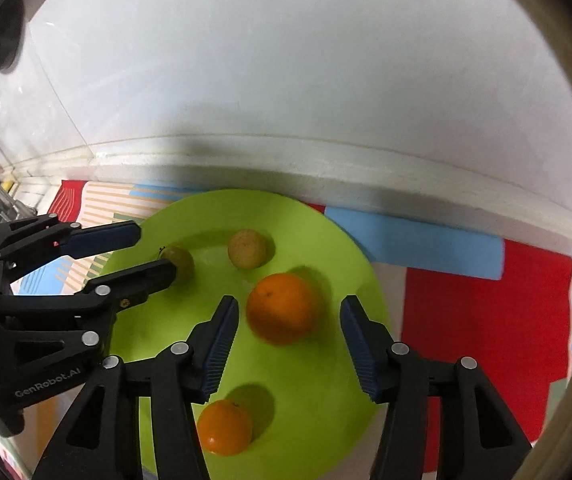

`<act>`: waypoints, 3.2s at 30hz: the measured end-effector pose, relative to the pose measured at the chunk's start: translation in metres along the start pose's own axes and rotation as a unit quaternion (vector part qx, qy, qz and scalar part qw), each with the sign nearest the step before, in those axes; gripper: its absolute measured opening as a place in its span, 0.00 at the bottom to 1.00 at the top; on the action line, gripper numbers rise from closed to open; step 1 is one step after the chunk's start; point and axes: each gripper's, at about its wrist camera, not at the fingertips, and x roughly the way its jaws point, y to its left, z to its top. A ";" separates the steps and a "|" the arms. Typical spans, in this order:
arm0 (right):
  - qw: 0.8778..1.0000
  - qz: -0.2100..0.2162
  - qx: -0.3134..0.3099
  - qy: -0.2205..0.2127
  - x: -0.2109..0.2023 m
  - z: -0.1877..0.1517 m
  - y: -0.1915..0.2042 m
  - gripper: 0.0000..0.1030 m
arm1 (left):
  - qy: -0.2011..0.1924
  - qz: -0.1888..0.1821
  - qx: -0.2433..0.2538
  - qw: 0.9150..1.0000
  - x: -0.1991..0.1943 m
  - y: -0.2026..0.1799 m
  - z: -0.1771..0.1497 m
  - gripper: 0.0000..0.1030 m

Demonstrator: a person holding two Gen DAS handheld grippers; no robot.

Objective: Organize fruits
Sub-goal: 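Lift both fruits over the green plate and open both tools to release them, then withdraw both open tools from the plate toward the remaining fruits, then grasp a medium orange with the left tool while the right tool grasps the stemmed orange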

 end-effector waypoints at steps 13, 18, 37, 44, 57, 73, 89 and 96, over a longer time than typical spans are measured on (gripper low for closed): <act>0.997 -0.022 0.013 -0.071 -0.081 -0.036 0.025 0.52 | -0.062 0.026 0.025 0.997 -0.079 -0.016 -0.019 0.49; 0.996 -0.024 0.015 -0.090 -0.112 -0.035 0.032 0.52 | -0.094 0.029 0.022 0.995 -0.110 -0.023 -0.025 0.56; 0.979 -0.098 0.034 -0.176 -0.191 -0.095 0.065 0.73 | -0.166 0.027 0.023 0.986 -0.193 -0.040 -0.091 0.69; 0.970 -0.128 0.057 -0.201 -0.211 -0.132 0.077 0.73 | -0.176 0.029 0.037 0.983 -0.211 -0.051 -0.125 0.77; 0.958 -0.164 0.098 -0.212 -0.231 -0.188 0.087 0.73 | -0.193 0.029 0.061 0.979 -0.225 -0.064 -0.167 0.83; 0.952 -0.205 0.134 -0.185 -0.208 -0.238 0.087 0.73 | -0.162 0.018 0.135 0.977 -0.192 -0.078 -0.193 0.83; 0.966 -0.185 0.148 -0.107 -0.155 -0.250 0.076 0.73 | -0.095 -0.022 0.188 0.977 -0.127 -0.081 -0.191 0.82; 0.969 -0.167 0.160 -0.083 -0.136 -0.249 0.066 0.65 | -0.073 -0.047 0.199 0.976 -0.101 -0.088 -0.183 0.75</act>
